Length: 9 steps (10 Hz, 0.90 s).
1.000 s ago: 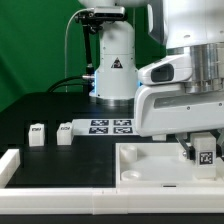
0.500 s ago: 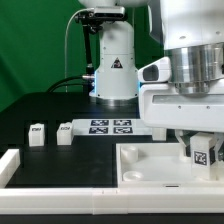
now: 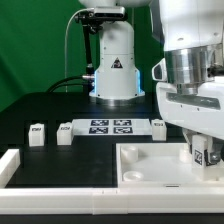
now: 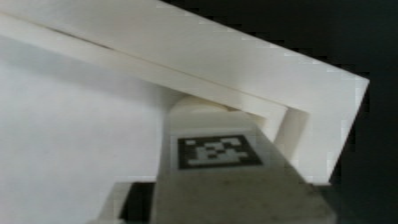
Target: Assemble one leg
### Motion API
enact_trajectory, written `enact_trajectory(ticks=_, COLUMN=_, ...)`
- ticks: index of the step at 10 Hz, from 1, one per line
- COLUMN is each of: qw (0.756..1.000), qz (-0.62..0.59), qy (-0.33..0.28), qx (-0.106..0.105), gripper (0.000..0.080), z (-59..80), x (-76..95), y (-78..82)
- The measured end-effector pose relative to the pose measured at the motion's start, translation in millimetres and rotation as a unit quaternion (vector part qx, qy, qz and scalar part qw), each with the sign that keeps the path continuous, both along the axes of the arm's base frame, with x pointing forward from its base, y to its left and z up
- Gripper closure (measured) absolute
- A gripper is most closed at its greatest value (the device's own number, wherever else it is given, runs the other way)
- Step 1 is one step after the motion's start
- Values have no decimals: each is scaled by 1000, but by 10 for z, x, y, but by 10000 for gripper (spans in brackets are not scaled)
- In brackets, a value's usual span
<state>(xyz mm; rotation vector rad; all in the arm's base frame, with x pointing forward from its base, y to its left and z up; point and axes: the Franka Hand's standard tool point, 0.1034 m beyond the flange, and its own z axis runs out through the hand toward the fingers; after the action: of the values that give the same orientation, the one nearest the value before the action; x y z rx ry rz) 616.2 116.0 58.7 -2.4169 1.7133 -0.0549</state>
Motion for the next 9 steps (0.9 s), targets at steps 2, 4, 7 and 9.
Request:
enact_trajectory(ticks=2, qw=1000, qz=31, qy=-4, qx=-4, gripper=314, z=1, x=-1, y=9)
enact_trajectory(ticks=4, qw=994, qz=105, qy=-13, qx=-14, gripper=187, z=8, x=-16, y=68)
enact_trajectory(ticks=7, qw=953, qz=299, qy=-36, qx=-45, gripper=151, z=20, x=-29, y=109)
enact_trajectory(ticks=9, qw=917, qz=393, qy=-44, qx=-60, gripper=150, z=29, x=-14, y=63)
